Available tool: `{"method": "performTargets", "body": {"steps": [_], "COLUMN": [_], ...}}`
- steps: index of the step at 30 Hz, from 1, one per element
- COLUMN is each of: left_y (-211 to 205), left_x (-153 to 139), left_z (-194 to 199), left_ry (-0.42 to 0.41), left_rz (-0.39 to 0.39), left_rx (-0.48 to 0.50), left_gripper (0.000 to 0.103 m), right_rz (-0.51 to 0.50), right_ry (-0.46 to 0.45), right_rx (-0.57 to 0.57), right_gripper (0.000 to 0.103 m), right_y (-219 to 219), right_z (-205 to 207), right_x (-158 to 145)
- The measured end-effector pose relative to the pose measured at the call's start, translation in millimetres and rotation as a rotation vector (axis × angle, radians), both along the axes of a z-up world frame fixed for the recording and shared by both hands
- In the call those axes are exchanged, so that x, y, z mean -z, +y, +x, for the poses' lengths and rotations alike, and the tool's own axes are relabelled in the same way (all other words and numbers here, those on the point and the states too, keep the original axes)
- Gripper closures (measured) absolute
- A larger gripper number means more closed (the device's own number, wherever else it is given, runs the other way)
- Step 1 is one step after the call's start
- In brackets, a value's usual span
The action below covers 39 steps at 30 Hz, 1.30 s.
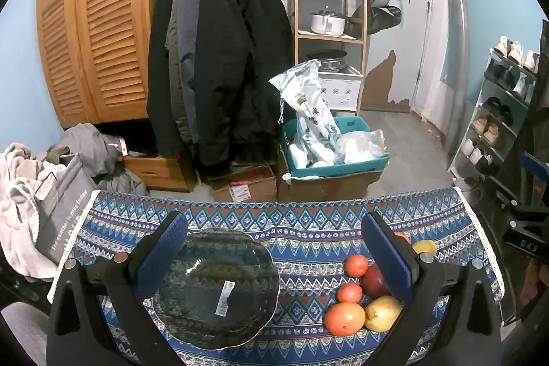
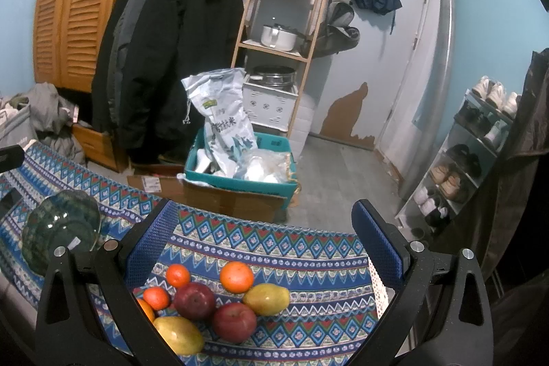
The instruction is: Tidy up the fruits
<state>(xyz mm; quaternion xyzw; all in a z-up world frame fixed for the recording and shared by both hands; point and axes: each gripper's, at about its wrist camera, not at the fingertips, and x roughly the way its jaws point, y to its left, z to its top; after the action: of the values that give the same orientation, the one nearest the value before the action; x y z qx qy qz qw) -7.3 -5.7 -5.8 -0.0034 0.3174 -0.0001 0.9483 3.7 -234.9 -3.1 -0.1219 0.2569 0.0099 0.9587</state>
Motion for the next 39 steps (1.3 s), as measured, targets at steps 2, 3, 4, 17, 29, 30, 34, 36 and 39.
{"method": "performTargets", "body": {"steps": [2, 3, 4, 17, 29, 30, 34, 36, 39], "left_y": [-1, 0, 0, -2, -6, -6, -9, -12, -19], "left_x": [0, 0, 1, 1, 7, 8, 16, 21, 34], "left_z": [2, 2, 3, 5, 4, 5, 9, 12, 16], "left_ry": [0.004, 0.006, 0.008, 0.014, 0.027, 0.030, 0.057, 0.073, 0.113], "left_rz": [0.001, 0.001, 0.002, 0.016, 0.026, 0.026, 0.037, 0.041, 0.045], "left_rx": [0.000, 0.000, 0.000, -0.003, 0.010, 0.011, 0.020, 0.029, 0.057], "left_gripper": [0.001, 0.001, 0.001, 0.001, 0.001, 0.001, 0.001, 0.001, 0.001], "right_rz": [0.001, 0.002, 0.002, -0.003, -0.011, -0.013, -0.010, -0.004, 0.002], "right_ry": [-0.001, 0.000, 0.000, 0.009, 0.022, 0.025, 0.041, 0.056, 0.085], "right_rx": [0.001, 0.001, 0.001, 0.000, -0.002, -0.002, -0.007, -0.013, -0.020], "right_gripper": [0.003, 0.003, 0.003, 0.003, 0.003, 0.003, 0.003, 0.003, 0.003], "right_y": [0, 0, 0, 0, -4, -4, -5, -6, -7], "right_z": [0, 0, 0, 0, 1, 1, 2, 2, 4], "right_x": [0, 0, 0, 3, 6, 7, 10, 13, 20]}}
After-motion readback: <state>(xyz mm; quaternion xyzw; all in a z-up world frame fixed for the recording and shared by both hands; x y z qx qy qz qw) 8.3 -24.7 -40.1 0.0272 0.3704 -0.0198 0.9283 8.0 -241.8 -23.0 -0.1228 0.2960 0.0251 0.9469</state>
